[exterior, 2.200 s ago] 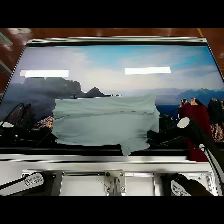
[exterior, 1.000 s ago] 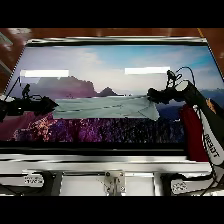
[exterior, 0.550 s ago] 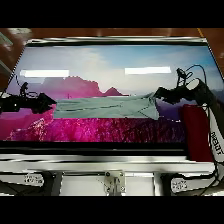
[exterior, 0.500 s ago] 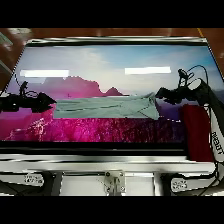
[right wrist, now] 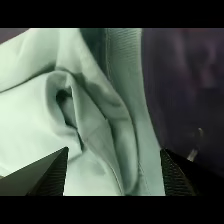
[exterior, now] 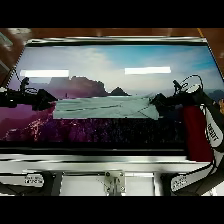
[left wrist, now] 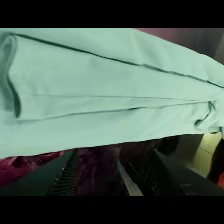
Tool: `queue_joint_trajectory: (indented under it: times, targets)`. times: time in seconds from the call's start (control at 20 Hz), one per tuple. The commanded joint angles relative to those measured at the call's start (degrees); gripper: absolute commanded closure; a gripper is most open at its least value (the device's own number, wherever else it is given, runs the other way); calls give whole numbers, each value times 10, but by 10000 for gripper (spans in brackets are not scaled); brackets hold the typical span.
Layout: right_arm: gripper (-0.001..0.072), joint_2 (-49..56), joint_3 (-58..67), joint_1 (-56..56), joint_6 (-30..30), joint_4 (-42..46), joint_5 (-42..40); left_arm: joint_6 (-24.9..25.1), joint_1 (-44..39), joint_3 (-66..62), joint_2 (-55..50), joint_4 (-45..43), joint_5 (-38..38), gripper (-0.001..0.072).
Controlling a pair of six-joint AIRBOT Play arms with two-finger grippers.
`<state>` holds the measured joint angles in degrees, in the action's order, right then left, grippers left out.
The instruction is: Fold the shirts.
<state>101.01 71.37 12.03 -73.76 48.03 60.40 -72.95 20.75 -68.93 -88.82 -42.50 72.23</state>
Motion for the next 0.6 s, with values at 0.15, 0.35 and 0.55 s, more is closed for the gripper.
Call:
queue_joint_trajectory:
  times: [0.15, 0.35, 0.55]
  targets:
    - [424, 46, 0, -5, 5, -75, -11, -2, -49, -2, 4, 51, 1, 166]
    - [656, 8, 1, 12, 30, -107, 12, -2, -116, -2, 3, 53, -80, 282]
    - [657, -99, 1, 18, 28, -109, 68, 13, -246, -2, -4, 53, -178, 671]
